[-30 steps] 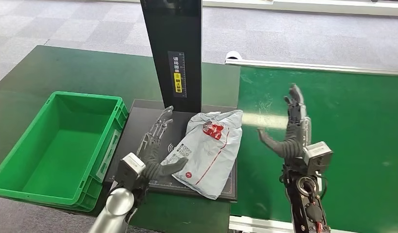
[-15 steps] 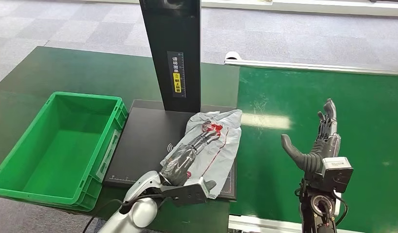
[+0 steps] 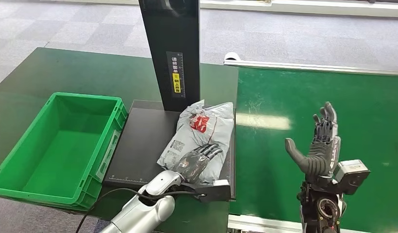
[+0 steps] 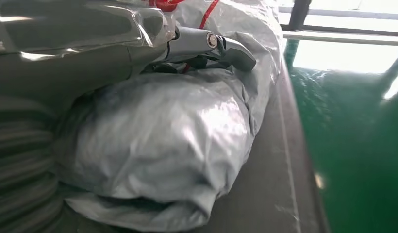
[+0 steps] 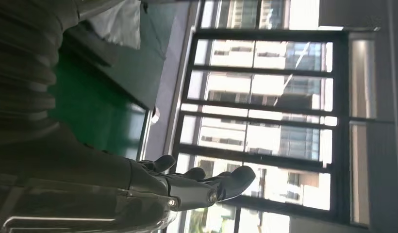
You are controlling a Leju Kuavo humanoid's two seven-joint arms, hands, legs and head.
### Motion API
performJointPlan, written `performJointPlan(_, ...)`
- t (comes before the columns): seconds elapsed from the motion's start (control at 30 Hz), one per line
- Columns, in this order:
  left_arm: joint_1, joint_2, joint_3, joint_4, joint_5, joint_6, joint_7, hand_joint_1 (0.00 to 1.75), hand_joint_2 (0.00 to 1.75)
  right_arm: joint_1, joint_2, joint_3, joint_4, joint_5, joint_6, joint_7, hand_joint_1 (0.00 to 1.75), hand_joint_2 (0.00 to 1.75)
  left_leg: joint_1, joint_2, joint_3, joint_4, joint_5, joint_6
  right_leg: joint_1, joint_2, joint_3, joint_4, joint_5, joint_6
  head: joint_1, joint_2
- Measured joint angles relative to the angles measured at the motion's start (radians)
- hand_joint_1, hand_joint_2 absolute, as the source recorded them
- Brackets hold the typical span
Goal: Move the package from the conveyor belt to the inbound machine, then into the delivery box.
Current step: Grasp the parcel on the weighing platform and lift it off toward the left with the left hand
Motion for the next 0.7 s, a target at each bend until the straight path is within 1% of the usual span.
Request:
performJointPlan(0.07, -0.015, -0.008, 0.020, 0.032, -0.005, 0.000, -0.002, 1.22, 1.75, -0.002, 0.006, 0.000, 0.011, -0.042, 0.086, 0.000, 0.00, 1.75, 0.000, 0.000, 0.002, 0.000, 0.000, 0.000, 0.000, 0.000, 0.003, 0.000, 0.000, 0.000, 0.000, 0.000)
performJointPlan(0.1, -0.020, -0.012, 0.029, 0.045, -0.006, -0.001, -0.008, 1.64, 1.75, -0.005, 0.010, 0.000, 0.018, -0.053, 0.109, 0.000, 0.00, 1.75, 0.000, -0.001, 0.003, 0.000, 0.000, 0.000, 0.000, 0.000, 0.004, 0.000, 0.000, 0.000, 0.000, 0.000)
performJointPlan(0.13, -0.022, -0.016, 0.038, 0.053, -0.004, 0.002, -0.021, 1.75, 1.75, -0.008, 0.013, 0.001, 0.025, -0.059, 0.121, 0.000, 0.00, 1.75, 0.000, -0.001, 0.004, 0.000, 0.000, 0.000, 0.000, 0.000, 0.005, 0.000, 0.000, 0.000, 0.000, 0.000)
performJointPlan(0.2, -0.019, -0.022, 0.056, 0.059, 0.011, 0.026, -0.078, 1.75, 1.75, -0.012, 0.020, 0.002, 0.036, -0.067, 0.134, 0.000, 0.00, 1.75, 0.000, -0.001, 0.005, 0.000, 0.000, 0.000, 0.000, 0.000, 0.006, 0.000, 0.000, 0.000, 0.000, 0.000)
performJointPlan(0.27, -0.003, -0.021, 0.078, 0.046, 0.047, 0.063, -0.169, 1.75, 1.75, -0.013, 0.025, 0.002, 0.043, -0.077, 0.147, 0.001, 0.00, 1.75, 0.000, -0.001, 0.006, 0.000, 0.001, 0.000, 0.000, 0.000, 0.006, 0.000, 0.000, 0.000, 0.000, 0.000)
performJointPlan(0.33, 0.025, -0.018, 0.104, 0.006, 0.100, 0.085, -0.255, 1.75, 1.75, -0.013, 0.029, 0.002, 0.047, -0.085, 0.154, 0.002, 0.00, 1.75, 0.000, -0.001, 0.005, 0.000, 0.002, 0.000, 0.000, -0.001, 0.005, 0.000, 0.000, 0.000, 0.000, 0.000)
performJointPlan(0.4, 0.055, -0.014, 0.130, -0.049, 0.158, 0.098, -0.309, 1.75, 1.75, -0.014, 0.032, 0.002, 0.049, -0.091, 0.158, 0.006, 0.00, 1.75, 0.000, -0.002, 0.003, 0.000, 0.002, 0.000, 0.000, -0.001, 0.003, 0.000, 0.000, 0.000, 0.000, 0.000)
performJointPlan(0.5, 0.083, -0.011, 0.159, -0.116, 0.197, 0.109, -0.338, 1.75, 1.75, -0.014, 0.037, 0.002, 0.050, -0.096, 0.160, 0.011, 0.00, 1.75, 0.000, -0.002, 0.000, 0.000, 0.002, 0.000, 0.000, -0.002, 0.000, 0.000, 0.000, 0.000, 0.000, 0.000)
performJointPlan(0.7, 0.105, -0.005, 0.183, -0.176, 0.202, 0.109, -0.342, 1.75, 1.75, -0.014, 0.042, 0.002, 0.050, -0.098, 0.162, 0.012, 0.00, 1.75, 0.000, -0.002, -0.003, 0.000, 0.002, 0.000, 0.000, -0.002, -0.003, 0.000, 0.000, 0.000, 0.000, 0.000)
